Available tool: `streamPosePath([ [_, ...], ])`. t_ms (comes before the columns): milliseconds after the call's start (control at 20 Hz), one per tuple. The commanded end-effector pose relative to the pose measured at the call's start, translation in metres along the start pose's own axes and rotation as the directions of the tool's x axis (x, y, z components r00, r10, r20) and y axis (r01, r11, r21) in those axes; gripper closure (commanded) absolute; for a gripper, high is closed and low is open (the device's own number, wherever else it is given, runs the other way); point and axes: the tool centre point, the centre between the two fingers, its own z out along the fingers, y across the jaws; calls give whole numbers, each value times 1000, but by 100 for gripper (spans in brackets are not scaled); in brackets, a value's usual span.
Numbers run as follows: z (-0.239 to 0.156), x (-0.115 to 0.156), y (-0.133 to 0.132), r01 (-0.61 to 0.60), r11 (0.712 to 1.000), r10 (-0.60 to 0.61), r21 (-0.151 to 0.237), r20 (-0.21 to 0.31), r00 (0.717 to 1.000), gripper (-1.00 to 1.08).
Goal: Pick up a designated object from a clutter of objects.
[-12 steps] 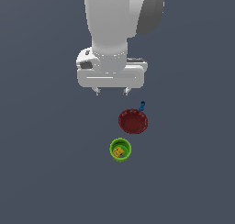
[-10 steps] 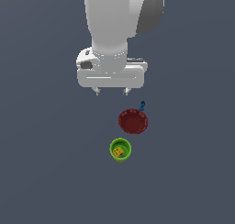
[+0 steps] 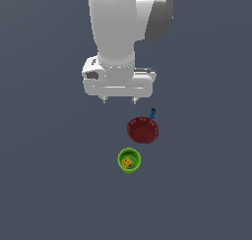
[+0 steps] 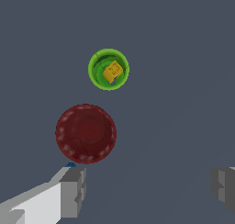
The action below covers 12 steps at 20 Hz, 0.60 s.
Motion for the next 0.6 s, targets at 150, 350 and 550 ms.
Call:
streamPosePath([
  [150,2,0,-2,2,1000,-2,-1,-1,1000,-92],
  [350,13,-3,-11,11,1000,-11,-4,-3,1000,-92],
  [550,31,-7,-25,26,1000,-26,-9,-7,1000,-92],
])
